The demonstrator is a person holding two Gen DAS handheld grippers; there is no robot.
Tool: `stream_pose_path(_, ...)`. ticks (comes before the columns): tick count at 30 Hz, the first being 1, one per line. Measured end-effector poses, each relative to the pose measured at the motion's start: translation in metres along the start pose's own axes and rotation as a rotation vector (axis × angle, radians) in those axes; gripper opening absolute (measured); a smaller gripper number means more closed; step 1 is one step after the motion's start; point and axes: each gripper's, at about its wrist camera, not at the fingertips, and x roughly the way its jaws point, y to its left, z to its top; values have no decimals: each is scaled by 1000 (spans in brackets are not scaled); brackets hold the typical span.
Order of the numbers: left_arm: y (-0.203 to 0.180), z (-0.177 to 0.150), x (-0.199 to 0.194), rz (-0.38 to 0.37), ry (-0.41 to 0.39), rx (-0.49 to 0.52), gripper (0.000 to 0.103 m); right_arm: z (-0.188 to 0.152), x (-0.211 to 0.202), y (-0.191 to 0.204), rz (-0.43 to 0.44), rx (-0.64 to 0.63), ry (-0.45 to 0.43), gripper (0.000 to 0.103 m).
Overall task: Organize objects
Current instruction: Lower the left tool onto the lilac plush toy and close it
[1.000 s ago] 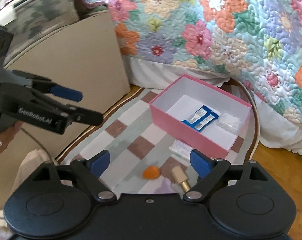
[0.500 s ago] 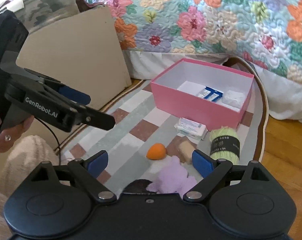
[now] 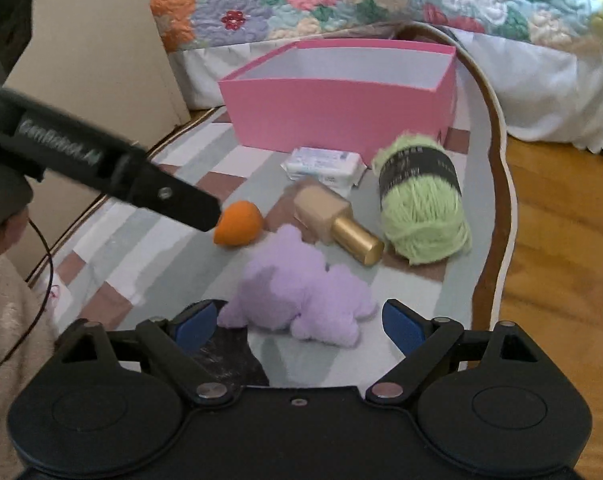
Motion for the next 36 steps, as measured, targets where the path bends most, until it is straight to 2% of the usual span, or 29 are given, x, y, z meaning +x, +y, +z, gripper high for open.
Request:
stream_pose_path(4, 8, -10, 21, -23, -8, -45, 81, -4, 19, -3, 19, 39, 43, 93)
stream_pose_path(6, 10, -16, 28, -41, -27, -54, 70, -4, 27, -7, 14, 58, 59, 93)
stream_pose_path(10, 11, -21, 40, -56, -45, -45, 65, -3, 39, -19, 59, 123, 82, 92)
stream_pose_path(11, 10, -21, 43, -62, -40, -45, 58, -3, 41, -19, 67, 126, 81, 92)
stream_pose_path(14, 11, -22, 51, -102, -33, -66, 48, -3, 43, -16, 78, 110, 66, 92)
stream_pose_path(16, 14, -24, 55, -155, -43, -103, 36, -2, 45, -15, 88, 110, 64, 92)
stream_pose_path(17, 16, -24, 56, -182, -40, -128, 33, -2, 46, -15, 81, 108, 64, 88)
stream_pose_path(21, 24, -26, 58, -218, -35, -196, 33, -3, 49, -13, 42, 81, 59, 76)
stream_pose_path(24, 26, -29, 60, -220, -46, -223, 33, -5, 50, -17, 56, 92, 66, 75)
stream_pose_path(27, 21, -30, 58, -198, -63, -191, 31, -6, 51, -18, 54, 98, 56, 74)
stream_pose_path(32, 21, -32, 49, -233, -64, -205, 30, -4, 51, -12, 39, 81, 72, 70)
stream_pose_path(36, 18, -36, 38, -240, -57, -193, 30, -3, 42, -8, 35, 70, 88, 72)
